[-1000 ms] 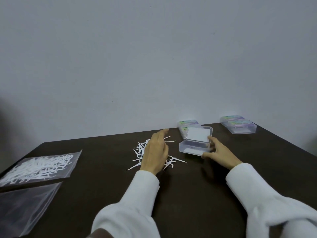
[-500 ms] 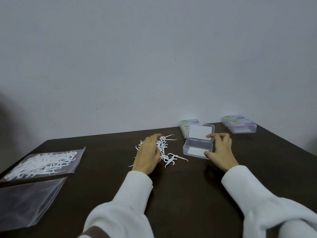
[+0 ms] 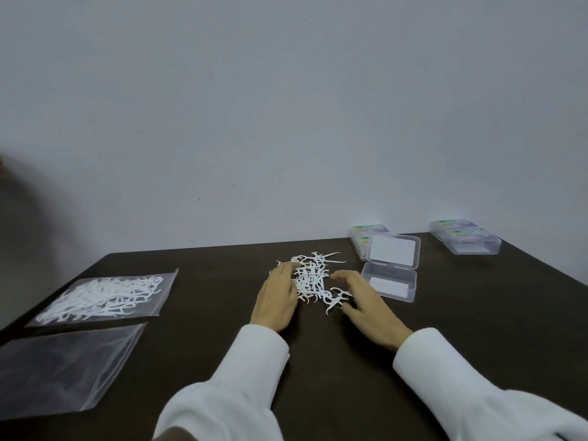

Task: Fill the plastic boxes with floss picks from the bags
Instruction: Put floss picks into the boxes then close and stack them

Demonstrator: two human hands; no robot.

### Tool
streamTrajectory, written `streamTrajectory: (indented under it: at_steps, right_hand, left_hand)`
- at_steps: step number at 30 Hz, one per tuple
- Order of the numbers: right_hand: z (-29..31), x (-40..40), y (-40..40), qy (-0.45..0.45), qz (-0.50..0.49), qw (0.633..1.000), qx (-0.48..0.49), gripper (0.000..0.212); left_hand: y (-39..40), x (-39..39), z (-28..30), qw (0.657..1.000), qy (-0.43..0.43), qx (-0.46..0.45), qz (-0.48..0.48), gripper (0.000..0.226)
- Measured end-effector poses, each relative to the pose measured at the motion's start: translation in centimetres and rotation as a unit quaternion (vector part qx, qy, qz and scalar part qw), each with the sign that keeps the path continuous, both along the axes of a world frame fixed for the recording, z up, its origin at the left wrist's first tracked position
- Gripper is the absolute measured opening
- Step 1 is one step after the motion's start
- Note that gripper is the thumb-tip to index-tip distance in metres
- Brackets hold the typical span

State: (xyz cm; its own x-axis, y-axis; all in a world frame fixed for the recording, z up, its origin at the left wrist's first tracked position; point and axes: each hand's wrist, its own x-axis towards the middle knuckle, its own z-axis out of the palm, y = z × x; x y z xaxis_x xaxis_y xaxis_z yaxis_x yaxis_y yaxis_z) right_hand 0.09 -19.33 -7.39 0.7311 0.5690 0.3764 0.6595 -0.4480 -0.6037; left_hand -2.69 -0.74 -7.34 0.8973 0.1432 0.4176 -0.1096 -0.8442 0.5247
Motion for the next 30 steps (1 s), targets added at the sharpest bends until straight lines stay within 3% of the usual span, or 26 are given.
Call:
streamTrajectory:
  at_steps: [5, 13, 19, 22, 25, 30]
  right_hand:
    - [-0.1, 1.9, 2.2, 0.062, -0.013, 0.997, -0.032, 0.049]
    - [-0.1, 5.6, 5.7, 0.055, -0.046, 0.997, -0.008, 0.050]
    - [-0.6, 8.7, 7.8, 0.053, -0.143, 0.979, -0.135, 0.058]
    - [-0.7, 9.2, 8.2, 0.048, -0.132, 0.974, -0.178, 0.056]
    - [-0.2, 8.5, 8.1, 0.034, -0.072, 0.985, -0.155, 0.048]
    - [0.3, 7.5, 7.3, 0.040, 0.000, 0.996, -0.085, 0.033]
  left_hand:
    - [1.1, 0.5, 0.2, 0.986, 0.059, -0.151, -0.035, 0.041]
    - [2.6, 2.5, 0.8, 0.946, 0.042, -0.319, -0.030, 0.043]
    - [3.5, 4.1, 0.6, 0.956, 0.040, -0.289, -0.006, 0.040]
    - [3.5, 4.5, 0.4, 0.961, 0.066, -0.268, -0.022, 0.044]
    - [3.4, 4.7, 0.2, 0.966, 0.101, -0.234, -0.034, 0.048]
    - [3.1, 4.7, 0.0, 0.984, 0.143, -0.102, -0.036, 0.044]
